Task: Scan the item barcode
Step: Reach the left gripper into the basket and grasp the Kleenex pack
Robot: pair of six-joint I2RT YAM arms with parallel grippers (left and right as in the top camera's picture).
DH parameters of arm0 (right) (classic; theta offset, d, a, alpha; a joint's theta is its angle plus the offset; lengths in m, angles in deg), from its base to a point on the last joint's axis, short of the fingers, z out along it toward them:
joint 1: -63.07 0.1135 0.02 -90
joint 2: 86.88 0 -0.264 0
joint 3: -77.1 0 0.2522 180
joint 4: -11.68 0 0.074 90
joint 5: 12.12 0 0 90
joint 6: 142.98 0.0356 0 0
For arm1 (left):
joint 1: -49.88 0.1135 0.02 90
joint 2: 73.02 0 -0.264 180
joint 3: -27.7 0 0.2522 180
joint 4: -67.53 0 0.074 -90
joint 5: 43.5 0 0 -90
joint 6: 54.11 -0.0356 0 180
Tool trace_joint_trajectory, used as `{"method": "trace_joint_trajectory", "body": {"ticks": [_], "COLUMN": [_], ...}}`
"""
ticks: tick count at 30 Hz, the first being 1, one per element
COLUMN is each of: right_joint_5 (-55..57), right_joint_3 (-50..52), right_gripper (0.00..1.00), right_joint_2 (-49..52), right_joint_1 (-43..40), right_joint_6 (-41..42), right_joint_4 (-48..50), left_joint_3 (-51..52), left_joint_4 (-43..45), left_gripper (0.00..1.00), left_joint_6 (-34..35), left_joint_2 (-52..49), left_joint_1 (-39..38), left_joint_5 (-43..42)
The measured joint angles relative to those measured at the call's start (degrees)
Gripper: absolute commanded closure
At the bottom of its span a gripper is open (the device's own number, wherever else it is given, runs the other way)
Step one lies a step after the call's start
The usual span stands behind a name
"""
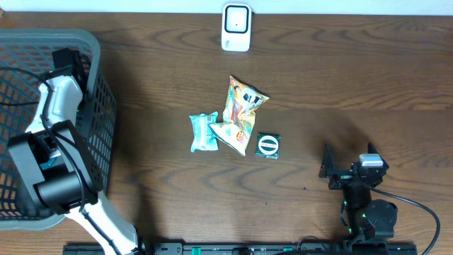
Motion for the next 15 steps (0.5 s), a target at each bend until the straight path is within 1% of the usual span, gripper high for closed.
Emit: {"method": "trace_joint_trajectory", "body": {"ticks": [4, 5, 7, 11, 13, 14, 15], "right_joint_5": [0.0, 0.0, 0.0, 0.0, 0.0, 0.0, 0.0], "right_joint_3": [0.0, 0.0, 0.0, 0.0, 0.0, 0.0, 0.0], "right_gripper": [0.01, 0.01, 0.01, 0.01, 0.01, 0.01, 0.01], "right_joint_2": [0.0, 0.0, 0.0, 0.0, 0.0, 0.0, 0.0], "right_joint_1": [0.0, 0.0, 0.0, 0.0, 0.0, 0.0, 0.0], "right_joint_6": [0.0, 0.0, 0.0, 0.0, 0.0, 0.0, 0.0], "right_joint_4": [0.0, 0.0, 0.0, 0.0, 0.0, 0.0, 0.0], "left_joint_3": [0.1, 0.1, 0.1, -0.1, -0.2, -0.1, 0.2], "left_joint_4": [0.5, 0.5, 0.2, -0.2, -1.3, -2.3, -3.0], "left_gripper": [0.02, 0.0, 0.06, 0.25, 0.35, 0.41, 0.44], "left_joint_6": [-0.2, -0.2, -0.1, -0.7, -1.6, -2.1, -2.7], "left_joint_2": [0.0, 0.0, 0.0, 0.0, 0.4, 0.7, 1.2], "left_joint_1": [0.0, 0.0, 0.0, -0.2, -0.3, -0.3, -0.3], "left_joint_5": [-0.2, -0.2, -0.2, -0.6, -0.5, -0.5, -0.3]}}
